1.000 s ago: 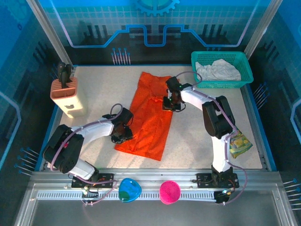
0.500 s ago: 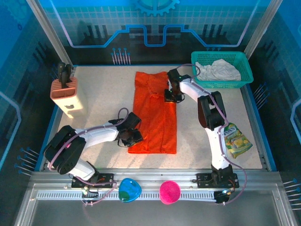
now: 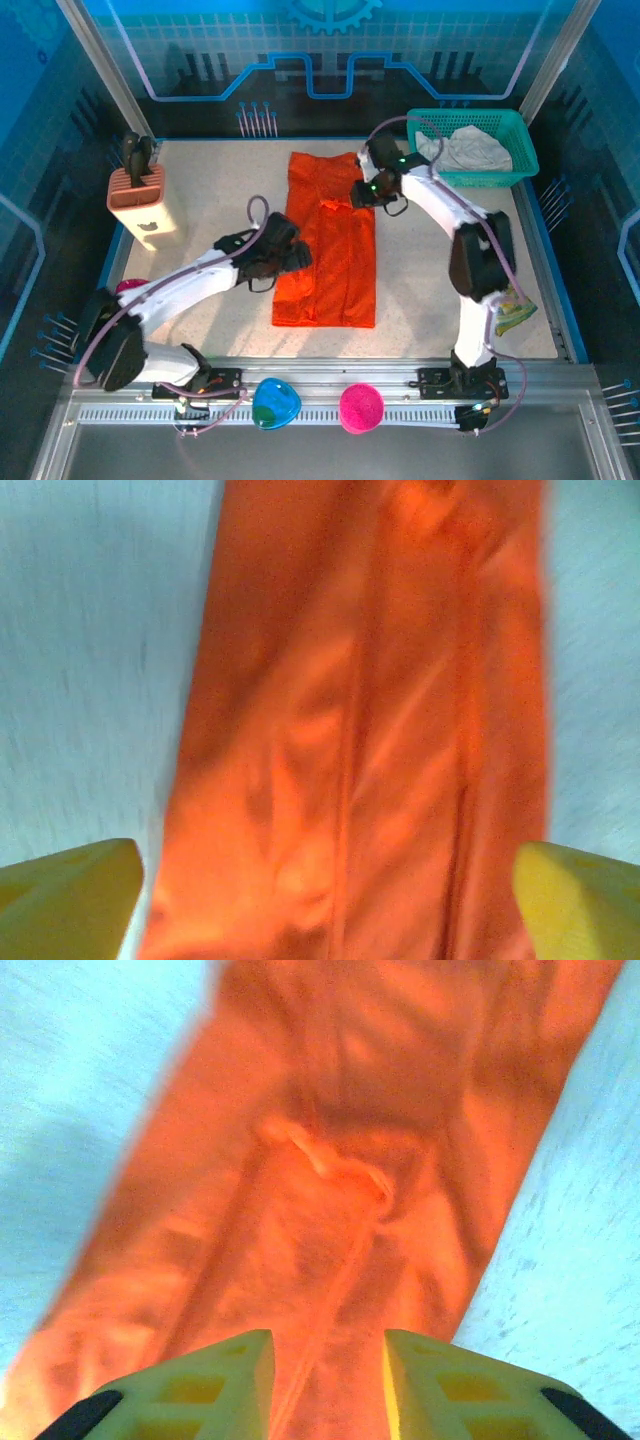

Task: Fold and stack the t-shirts

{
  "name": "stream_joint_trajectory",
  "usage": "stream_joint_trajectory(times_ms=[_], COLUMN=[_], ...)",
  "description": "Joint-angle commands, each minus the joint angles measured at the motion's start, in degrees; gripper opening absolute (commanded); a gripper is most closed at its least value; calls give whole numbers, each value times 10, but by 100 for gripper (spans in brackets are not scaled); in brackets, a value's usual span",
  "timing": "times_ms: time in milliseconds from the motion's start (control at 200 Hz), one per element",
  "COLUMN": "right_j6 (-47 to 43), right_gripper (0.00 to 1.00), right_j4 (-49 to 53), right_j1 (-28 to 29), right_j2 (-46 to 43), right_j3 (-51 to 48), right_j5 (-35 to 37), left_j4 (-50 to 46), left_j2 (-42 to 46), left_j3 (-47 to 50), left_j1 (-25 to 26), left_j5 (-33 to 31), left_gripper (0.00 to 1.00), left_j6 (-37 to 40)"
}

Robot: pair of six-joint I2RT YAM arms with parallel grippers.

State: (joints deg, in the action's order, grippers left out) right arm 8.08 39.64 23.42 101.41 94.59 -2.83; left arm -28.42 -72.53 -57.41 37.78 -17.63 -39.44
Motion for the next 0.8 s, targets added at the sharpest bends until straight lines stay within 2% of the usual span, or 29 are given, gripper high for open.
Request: stream_joint_trajectory(times_ms=[0, 95, 225, 315, 380, 455, 540, 676, 796], right_j6=[-108, -163, -292, -323, -339, -403, -460, -484, -475], right_gripper=[36, 42, 58, 77, 78, 77, 76, 76, 76], right_j4=[-17, -28, -45, -57, -49, 10, 70, 78, 59], right_j1=[24, 34, 47, 58, 58, 61, 83, 149, 196], right_j2=[-131, -248, -407, -507, -561, -586, -586, -543, -471], right_j3=[-41, -112, -246, -335, -384, -408, -431, -479, -500], right_j5=[22, 22, -27, -21, -33, -89, -114, -55, -27], left_j4=[91, 184, 272, 241, 157, 50, -70, -198, -231], left_j2=[55, 93, 142, 187, 218, 238, 238, 196, 143], left_j3=[-24, -17, 14, 52, 65, 74, 76, 85, 111], left_j1=[3, 1, 0, 0, 1, 6, 25, 101, 140], left_j5=[-105, -102, -34, 80, 144, 169, 158, 96, 74], left_gripper=[99, 99, 99, 98, 95, 92, 89, 87, 87], left_j6=[221, 365, 565, 709, 785, 832, 852, 857, 855])
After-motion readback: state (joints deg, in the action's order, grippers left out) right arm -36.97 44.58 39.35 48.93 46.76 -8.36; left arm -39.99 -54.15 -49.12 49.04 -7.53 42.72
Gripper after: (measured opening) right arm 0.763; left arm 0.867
